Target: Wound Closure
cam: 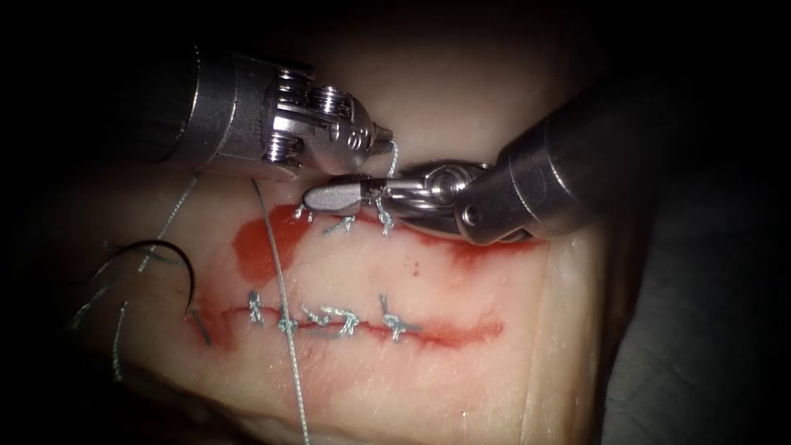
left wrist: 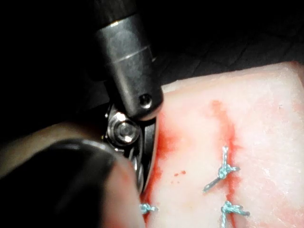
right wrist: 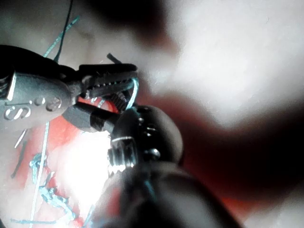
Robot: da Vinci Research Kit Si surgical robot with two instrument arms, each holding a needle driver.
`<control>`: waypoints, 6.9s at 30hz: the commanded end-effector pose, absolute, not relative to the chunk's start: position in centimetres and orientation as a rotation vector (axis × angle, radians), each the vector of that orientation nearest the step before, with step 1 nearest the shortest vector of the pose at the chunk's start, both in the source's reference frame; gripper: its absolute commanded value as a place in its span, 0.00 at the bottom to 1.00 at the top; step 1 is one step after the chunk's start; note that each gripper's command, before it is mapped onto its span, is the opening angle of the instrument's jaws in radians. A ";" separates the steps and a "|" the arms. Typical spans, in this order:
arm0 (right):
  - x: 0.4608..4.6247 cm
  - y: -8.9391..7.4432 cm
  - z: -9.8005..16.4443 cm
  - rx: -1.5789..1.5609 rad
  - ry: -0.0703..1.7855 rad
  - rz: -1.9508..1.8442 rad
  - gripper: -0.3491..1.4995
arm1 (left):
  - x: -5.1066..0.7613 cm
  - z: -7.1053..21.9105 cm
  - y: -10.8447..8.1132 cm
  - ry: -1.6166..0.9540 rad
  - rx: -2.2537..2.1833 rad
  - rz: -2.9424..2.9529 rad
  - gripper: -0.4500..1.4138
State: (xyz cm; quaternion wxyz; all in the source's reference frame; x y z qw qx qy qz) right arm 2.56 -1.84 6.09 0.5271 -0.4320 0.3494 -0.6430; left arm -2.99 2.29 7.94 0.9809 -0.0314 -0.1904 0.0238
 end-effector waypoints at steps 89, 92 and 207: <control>1.84 -1.8 5.7 -1.126 0.624 -1.516 0.95 | -0.70 7.7 2.0 0.060 0.589 -0.246 0.00; 1.84 -1.8 5.7 -1.126 0.624 -1.517 0.95 | -0.67 7.8 2.0 0.094 0.597 -0.256 0.00; 1.94 -1.9 5.7 -1.133 0.631 -1.503 0.95 | -1.18 8.9 1.6 -0.309 0.686 0.395 0.50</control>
